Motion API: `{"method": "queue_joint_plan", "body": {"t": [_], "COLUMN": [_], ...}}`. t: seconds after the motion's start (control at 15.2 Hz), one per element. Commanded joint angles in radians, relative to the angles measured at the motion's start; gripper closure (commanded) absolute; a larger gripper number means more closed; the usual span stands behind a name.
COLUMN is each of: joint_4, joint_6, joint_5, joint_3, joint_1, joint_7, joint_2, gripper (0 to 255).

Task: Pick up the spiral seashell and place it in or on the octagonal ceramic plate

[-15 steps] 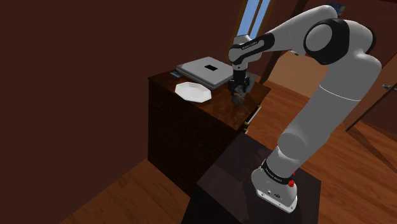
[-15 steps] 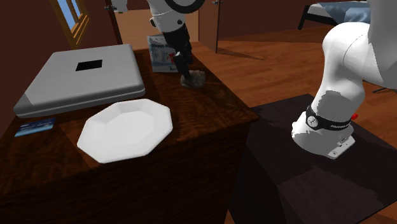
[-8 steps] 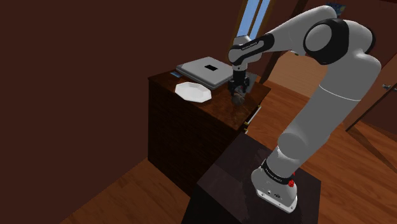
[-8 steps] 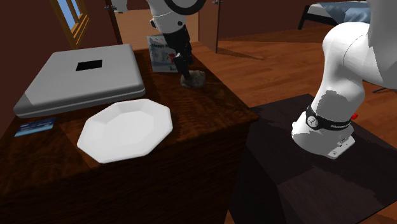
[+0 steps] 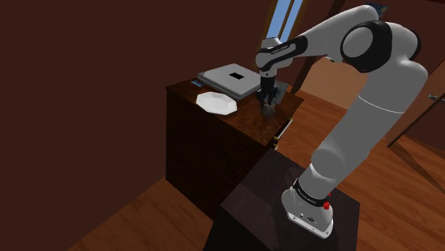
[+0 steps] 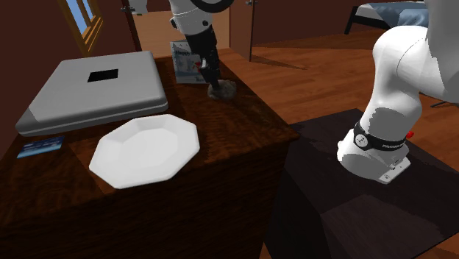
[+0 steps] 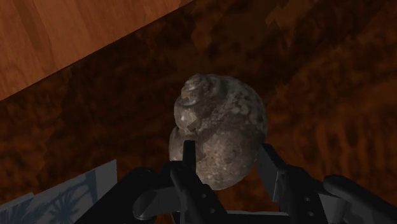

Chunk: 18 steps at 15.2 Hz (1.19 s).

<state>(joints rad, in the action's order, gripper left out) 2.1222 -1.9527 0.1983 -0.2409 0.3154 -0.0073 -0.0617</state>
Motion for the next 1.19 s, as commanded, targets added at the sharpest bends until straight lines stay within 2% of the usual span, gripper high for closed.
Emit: {"method": "queue_joint_plan", "body": {"t": [0.0,0.46,0.53,0.59,0.86,1.12], "joint_4": [0.008,-0.021,-0.011,-0.011,0.158,0.197], "joint_6": [0.004,0.074,0.056,0.056,-0.116,-0.175], "joint_5": [0.003,0.008,0.008,0.008,0.098,0.111], "joint_3": [-0.004,-0.003,-0.004,-0.004,-0.047,-0.059], "joint_1": [0.003,0.004,0.005,0.005,0.048,0.058], "joint_7": [0.001,-0.009,-0.009,-0.009,-0.106,-0.115], "joint_2": [-0.008,0.034,0.030,0.030,0.130,0.120], "gripper": [255,255,255,0,0,0]}}
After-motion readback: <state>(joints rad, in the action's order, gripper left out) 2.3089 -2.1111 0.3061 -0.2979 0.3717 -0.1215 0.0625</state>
